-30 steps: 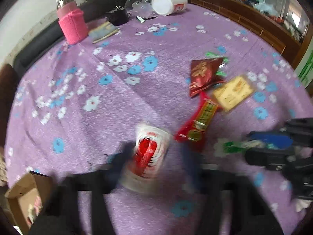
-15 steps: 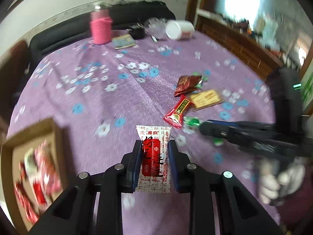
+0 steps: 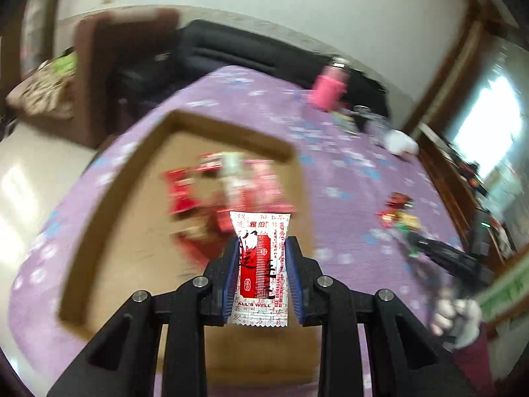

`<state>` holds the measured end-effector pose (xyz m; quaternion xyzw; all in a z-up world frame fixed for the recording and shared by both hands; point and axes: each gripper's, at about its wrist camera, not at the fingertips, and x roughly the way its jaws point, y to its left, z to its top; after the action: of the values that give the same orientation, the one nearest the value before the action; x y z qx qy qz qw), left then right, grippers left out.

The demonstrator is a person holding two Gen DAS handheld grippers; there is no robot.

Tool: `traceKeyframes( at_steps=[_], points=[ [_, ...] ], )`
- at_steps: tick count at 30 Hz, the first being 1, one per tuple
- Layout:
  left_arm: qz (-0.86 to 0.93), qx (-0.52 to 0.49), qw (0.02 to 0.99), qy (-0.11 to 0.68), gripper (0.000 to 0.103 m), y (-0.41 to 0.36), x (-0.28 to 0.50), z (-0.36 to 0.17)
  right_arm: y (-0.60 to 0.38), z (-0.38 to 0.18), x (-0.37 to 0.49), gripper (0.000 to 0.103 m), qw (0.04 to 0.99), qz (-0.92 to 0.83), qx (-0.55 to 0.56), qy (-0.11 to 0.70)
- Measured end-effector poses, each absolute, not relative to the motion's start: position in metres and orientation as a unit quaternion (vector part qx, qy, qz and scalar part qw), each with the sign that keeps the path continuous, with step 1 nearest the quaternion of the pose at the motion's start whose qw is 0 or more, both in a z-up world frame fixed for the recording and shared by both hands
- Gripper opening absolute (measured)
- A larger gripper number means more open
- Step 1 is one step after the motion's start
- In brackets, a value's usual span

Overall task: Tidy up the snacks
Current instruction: 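Carry both snacks into the box and open both tools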

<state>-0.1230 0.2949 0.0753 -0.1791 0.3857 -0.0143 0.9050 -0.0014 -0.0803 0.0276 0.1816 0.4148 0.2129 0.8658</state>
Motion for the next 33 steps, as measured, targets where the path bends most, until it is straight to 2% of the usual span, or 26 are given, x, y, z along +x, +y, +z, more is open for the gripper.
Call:
traceKeyframes(
  at_steps=[3, 10, 18, 20, 21, 22, 24, 27, 29, 31, 33],
  points=[
    [0.009, -0.185, 0.905, 0.383, 0.027, 0.317, -0.127, 0.067, -0.056, 0.038, -0.017, 0.023, 0.854, 0.246, 0.195, 0.416],
    [0.022, -0.174, 0.908, 0.381, 0.028, 0.332, -0.125, 0.046, 0.057, 0.071, -0.049, 0.023, 0.837, 0.336, 0.117, 0.416],
    [0.007, -0.221, 0.900, 0.375, 0.029, 0.358, -0.123, 0.038, 0.165, 0.063, -0.047, 0.023, 0.813, 0.376, 0.041, 0.443],
    [-0.003, -0.231, 0.900, 0.370, 0.035, 0.360, -0.125, 0.039, 0.184, 0.053, -0.044, 0.024, 0.809, 0.374, 0.028, 0.452],
    [-0.009, -0.236, 0.900, 0.367, 0.042, 0.360, -0.127, 0.040, 0.190, 0.050, -0.047, 0.024, 0.808, 0.374, 0.023, 0.454],
    [-0.012, -0.238, 0.900, 0.364, 0.052, 0.360, -0.129, 0.042, 0.198, 0.047, -0.047, 0.024, 0.808, 0.373, 0.015, 0.455],
    [-0.012, -0.240, 0.903, 0.357, 0.065, 0.360, -0.133, 0.046, 0.205, 0.043, -0.047, 0.024, 0.813, 0.366, 0.003, 0.452],
    [-0.016, -0.245, 0.906, 0.346, 0.066, 0.362, -0.140, 0.055, 0.204, 0.041, -0.049, 0.025, 0.815, 0.363, 0.002, 0.451],
    [-0.016, -0.248, 0.908, 0.338, 0.071, 0.363, -0.145, 0.062, 0.199, 0.045, -0.051, 0.025, 0.820, 0.362, 0.009, 0.444],
    [-0.005, -0.248, 0.911, 0.330, 0.081, 0.363, -0.149, 0.069, 0.187, 0.053, -0.055, 0.025, 0.827, 0.360, 0.020, 0.432],
    [-0.002, -0.250, 0.913, 0.321, 0.084, 0.363, -0.153, 0.074, 0.177, 0.059, -0.059, 0.025, 0.834, 0.355, 0.027, 0.422]
  ],
)
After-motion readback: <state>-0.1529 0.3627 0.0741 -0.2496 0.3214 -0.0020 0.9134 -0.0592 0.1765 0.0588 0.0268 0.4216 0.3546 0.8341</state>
